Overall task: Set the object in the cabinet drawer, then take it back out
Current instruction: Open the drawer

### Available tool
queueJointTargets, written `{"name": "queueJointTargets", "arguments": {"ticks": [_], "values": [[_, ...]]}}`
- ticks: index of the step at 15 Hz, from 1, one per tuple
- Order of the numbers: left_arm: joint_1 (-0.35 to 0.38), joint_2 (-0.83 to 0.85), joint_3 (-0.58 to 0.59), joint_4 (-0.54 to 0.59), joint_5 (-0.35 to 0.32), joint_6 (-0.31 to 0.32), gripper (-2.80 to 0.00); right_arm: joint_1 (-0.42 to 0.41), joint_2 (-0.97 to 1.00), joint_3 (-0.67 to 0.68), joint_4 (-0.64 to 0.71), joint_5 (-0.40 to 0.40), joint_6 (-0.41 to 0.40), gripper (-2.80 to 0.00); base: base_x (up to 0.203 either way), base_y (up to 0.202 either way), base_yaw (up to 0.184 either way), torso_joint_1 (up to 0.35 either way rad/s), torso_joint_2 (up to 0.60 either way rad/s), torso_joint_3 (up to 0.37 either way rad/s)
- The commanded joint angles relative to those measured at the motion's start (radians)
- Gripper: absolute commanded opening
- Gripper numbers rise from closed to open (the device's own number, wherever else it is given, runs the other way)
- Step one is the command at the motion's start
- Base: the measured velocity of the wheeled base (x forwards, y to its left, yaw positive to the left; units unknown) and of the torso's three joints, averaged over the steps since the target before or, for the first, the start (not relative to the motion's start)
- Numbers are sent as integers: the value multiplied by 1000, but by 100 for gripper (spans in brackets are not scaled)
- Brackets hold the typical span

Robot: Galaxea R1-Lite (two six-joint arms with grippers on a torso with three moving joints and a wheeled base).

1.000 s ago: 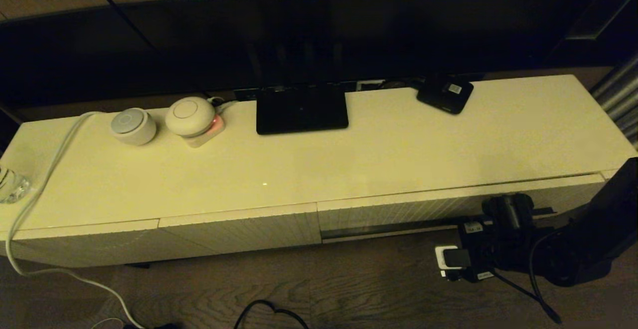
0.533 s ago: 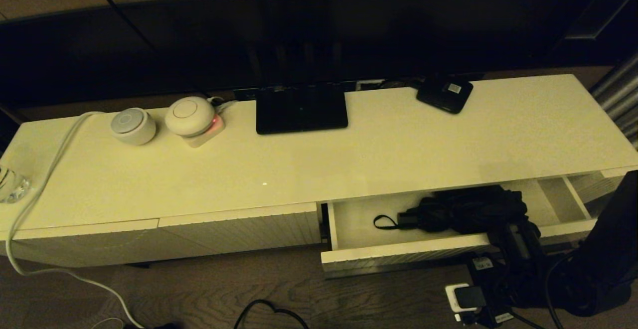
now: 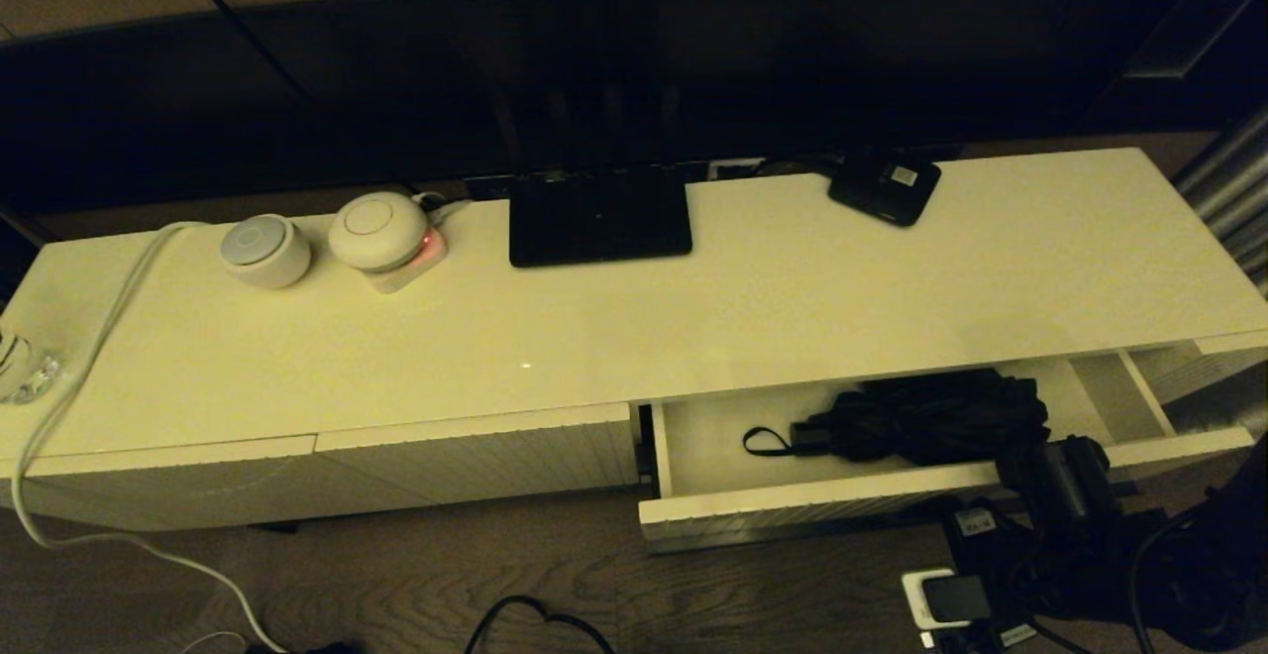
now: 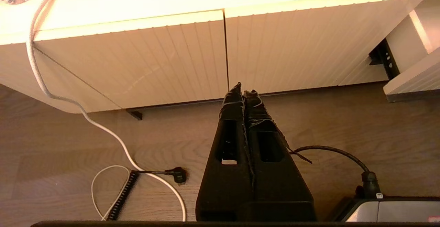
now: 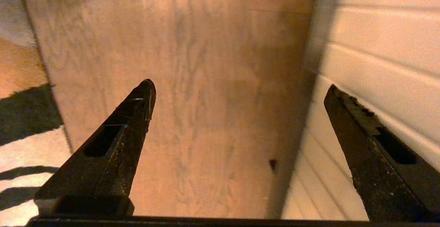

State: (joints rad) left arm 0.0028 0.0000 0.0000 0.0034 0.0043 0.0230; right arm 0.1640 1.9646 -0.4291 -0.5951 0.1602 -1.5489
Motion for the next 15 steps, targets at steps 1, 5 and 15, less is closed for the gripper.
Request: {"name": "queueJointTargets", "arguments": {"ticks": [1,5,15], "values": [[0,0,3,0,0,0,-280,0,-119,42,2,1,-9,0,0,0,0,0,0,0],[0,0,3,0,0,0,-280,10,-278,160,35,-1,-4,-280,0,0,0,0,0,0],[0,0,3,0,0,0,-280,24,-929,62,620,19,481,-280,0,0,0,0,0,0]]}}
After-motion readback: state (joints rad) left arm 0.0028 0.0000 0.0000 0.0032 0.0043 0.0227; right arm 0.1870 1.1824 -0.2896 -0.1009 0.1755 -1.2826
